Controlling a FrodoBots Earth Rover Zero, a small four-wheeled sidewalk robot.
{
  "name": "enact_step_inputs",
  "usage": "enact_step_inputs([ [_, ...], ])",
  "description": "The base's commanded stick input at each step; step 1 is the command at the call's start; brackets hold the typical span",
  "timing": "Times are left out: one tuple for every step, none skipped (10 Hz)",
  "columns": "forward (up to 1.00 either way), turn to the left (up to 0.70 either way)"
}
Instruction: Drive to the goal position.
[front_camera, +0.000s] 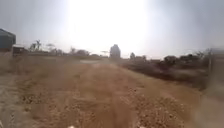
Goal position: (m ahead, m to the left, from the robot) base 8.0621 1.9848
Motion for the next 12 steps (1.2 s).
enact_step_inputs([
  [0.70, 0.00],
  [0.70, 0.00],
  [0.70, 0.00],
  [0.70, 0.00],
  [0.70, 0.00],
  [0.70, 0.00],
  [0.70, 0.00],
  [0.70, 0.00],
  [0.70, 0.00],
  [0.70, -0.05],
  [0.70, -0.11],
  [0.70, -0.14],
])
